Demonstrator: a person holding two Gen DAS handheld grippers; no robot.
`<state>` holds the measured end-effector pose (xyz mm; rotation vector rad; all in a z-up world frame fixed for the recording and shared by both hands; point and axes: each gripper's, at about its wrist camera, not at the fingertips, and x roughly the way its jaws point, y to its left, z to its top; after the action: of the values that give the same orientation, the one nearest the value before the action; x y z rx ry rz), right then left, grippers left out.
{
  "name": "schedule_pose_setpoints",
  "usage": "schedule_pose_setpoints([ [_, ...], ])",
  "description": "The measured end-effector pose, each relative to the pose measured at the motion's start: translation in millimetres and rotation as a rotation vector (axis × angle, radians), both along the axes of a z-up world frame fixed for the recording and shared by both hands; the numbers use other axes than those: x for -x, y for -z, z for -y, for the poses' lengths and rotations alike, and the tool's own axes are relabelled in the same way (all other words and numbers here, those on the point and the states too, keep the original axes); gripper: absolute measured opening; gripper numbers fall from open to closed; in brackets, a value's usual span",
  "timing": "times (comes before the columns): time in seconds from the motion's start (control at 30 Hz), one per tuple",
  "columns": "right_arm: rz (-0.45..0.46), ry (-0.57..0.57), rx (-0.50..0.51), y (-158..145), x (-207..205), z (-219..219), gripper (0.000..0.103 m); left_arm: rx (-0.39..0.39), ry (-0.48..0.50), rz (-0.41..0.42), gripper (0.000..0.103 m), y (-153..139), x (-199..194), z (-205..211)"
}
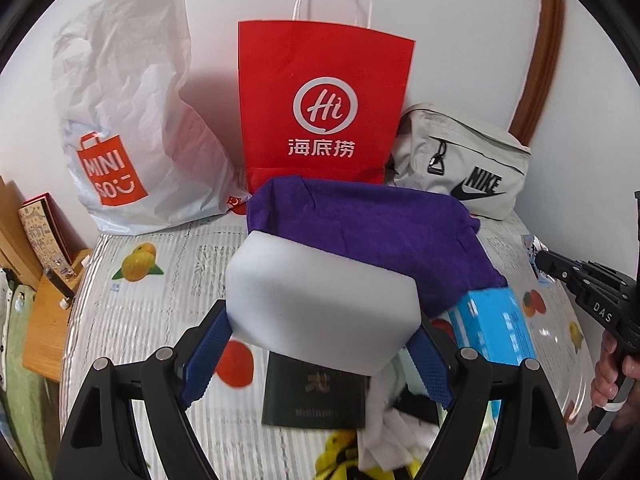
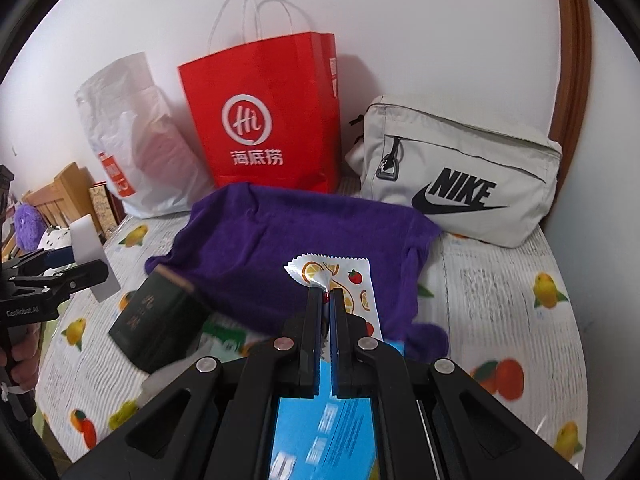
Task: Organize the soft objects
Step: 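Carry the sponge and sachet onto the purple towel and release both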
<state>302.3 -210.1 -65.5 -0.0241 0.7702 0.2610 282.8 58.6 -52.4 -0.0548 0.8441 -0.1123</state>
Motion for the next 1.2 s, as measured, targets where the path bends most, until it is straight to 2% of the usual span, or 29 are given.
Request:
schedule_pose_setpoints([
  [0.43, -0.086, 0.022, 0.011, 38, -90, 2, 0.004, 0.033, 0.007, -0.062, 0.084, 26, -84, -2],
  [0.8, -0.226, 0.025, 0.038, 83, -124, 8, 0.005, 0.034, 0.022, -0.103, 0.085, 49, -125, 5],
  [0.97, -0.283, 0.008, 0.003, 95, -127, 12, 0.009, 0.028, 0.031, -0.120, 0.085, 58, -136, 10],
  [1.03, -0.287, 0.002, 0.004, 96, -126, 13, 0.016, 0.031, 0.032, -0.125, 0.085, 60, -140, 12],
  [1.07, -0.286, 0.000, 0.010, 96, -126, 13, 0.026, 0.034, 0.036, -0.127, 0.085, 61, -142, 13],
  [1.1, -0.284, 0.002, 0.012, 96, -125, 13, 0.044, 0.037, 0.044, -0.131, 0.085, 62, -145, 15],
  [1.13, -0.278, 0.000, 0.012, 95, -124, 13, 0.050, 0.040, 0.050, -0.135, 0.085, 62, -147, 16],
  [1.17, -0.264, -0.001, 0.019, 94, -122, 12, 0.056, 0.041, 0.050, -0.137, 0.085, 63, -150, 17],
  [1.2, -0.252, -0.003, 0.031, 92, -120, 11, 0.056, 0.040, 0.048, -0.142, 0.085, 64, -152, 18],
])
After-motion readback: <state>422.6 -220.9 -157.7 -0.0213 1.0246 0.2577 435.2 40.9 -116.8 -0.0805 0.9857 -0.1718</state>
